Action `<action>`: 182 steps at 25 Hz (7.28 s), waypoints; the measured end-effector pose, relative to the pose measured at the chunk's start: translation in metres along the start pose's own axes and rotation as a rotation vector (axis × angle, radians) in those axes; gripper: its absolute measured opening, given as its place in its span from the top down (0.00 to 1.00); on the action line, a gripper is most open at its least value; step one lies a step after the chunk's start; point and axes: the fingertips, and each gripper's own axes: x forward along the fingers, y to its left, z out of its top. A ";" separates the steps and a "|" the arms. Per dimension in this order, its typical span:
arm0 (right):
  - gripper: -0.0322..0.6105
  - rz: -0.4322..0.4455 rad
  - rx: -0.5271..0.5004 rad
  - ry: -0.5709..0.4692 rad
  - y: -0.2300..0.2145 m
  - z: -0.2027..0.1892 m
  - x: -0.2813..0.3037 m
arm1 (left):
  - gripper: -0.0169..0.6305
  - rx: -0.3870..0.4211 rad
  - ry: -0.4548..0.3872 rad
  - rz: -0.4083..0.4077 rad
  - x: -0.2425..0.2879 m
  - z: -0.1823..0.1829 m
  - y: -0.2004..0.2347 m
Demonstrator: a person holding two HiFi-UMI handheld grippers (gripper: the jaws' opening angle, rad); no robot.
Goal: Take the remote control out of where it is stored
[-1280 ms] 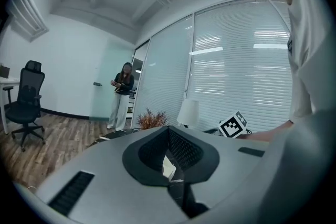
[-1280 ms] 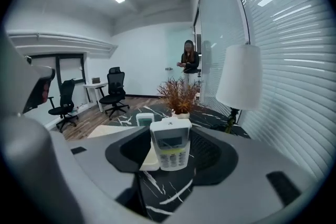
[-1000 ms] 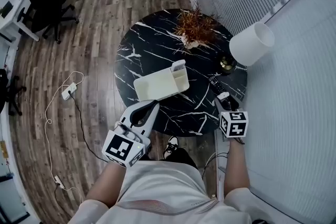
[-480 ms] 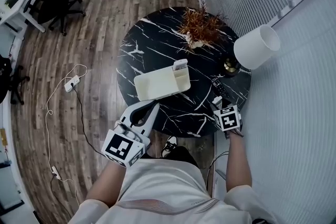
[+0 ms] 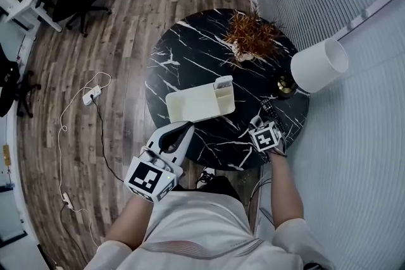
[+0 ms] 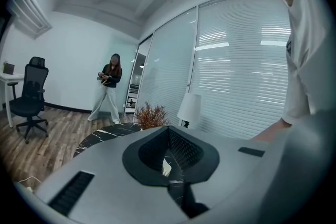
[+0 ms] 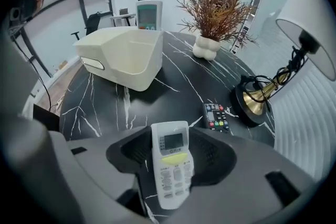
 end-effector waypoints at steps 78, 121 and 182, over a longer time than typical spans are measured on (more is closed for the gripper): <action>0.91 -0.019 0.194 -0.855 0.068 0.147 -0.241 | 0.96 0.050 -0.091 0.013 -0.061 0.028 0.015; 0.53 -0.130 0.327 -0.732 0.035 0.227 -0.067 | 0.96 -0.043 0.012 0.141 -0.083 -0.011 0.108; 0.55 0.047 -0.165 0.002 0.126 0.001 -0.006 | 0.96 0.003 -0.012 0.032 -0.076 0.000 0.038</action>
